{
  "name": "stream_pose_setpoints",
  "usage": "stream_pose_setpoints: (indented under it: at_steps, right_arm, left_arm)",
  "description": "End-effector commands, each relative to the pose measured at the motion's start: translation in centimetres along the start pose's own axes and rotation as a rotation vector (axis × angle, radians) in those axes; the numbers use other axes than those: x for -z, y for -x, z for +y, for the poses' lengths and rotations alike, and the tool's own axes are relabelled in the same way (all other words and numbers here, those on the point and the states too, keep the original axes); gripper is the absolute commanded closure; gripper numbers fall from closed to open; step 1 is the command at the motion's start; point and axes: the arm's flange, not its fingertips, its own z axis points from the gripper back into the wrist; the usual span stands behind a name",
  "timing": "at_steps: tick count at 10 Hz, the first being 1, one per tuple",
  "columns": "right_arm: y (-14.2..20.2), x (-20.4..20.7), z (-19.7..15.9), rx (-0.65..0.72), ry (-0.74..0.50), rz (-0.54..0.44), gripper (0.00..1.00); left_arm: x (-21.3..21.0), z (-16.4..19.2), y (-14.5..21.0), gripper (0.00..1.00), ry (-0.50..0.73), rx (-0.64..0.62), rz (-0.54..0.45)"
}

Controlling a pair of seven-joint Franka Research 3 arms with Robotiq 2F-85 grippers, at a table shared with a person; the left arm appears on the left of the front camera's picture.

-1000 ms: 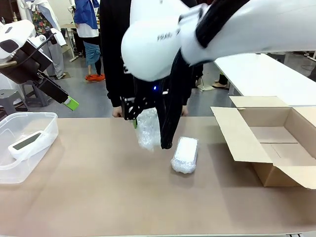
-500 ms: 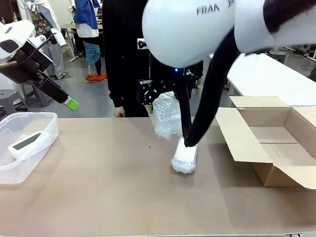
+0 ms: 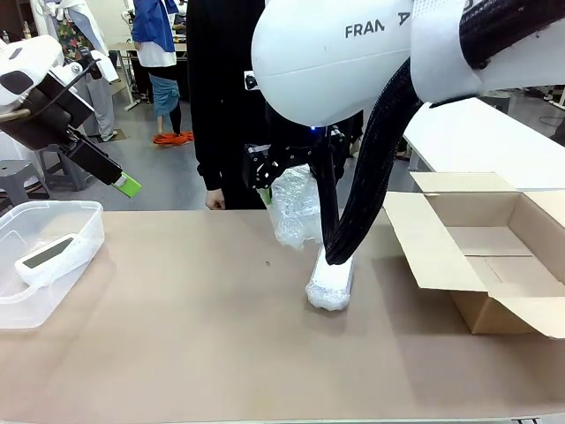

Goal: Separate and place wrapped and unwrapped clocks.
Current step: If the picked Digital clock is wrapped, place it in the Package Box ; if not, place it in the Organizing box.

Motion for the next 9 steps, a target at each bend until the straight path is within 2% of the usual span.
stream_pose_setpoints:
  at_steps: [1,8,9]
  right_arm:
    - [0.10,-0.21,-0.24,0.002,-0.008,0.010,0.50]
    - [0.10,-0.21,-0.24,0.002,-0.008,0.010,0.50]
    - [-0.06,0.02,-0.15,0.003,0.002,0.002,0.19]
  left_arm:
    - [-0.01,0.03,0.16,0.00,0.015,0.000,-0.006]
    - [-0.01,0.03,0.16,0.00,0.015,0.000,-0.006]
    - [-0.01,0.03,0.16,0.00,0.015,0.000,-0.006]
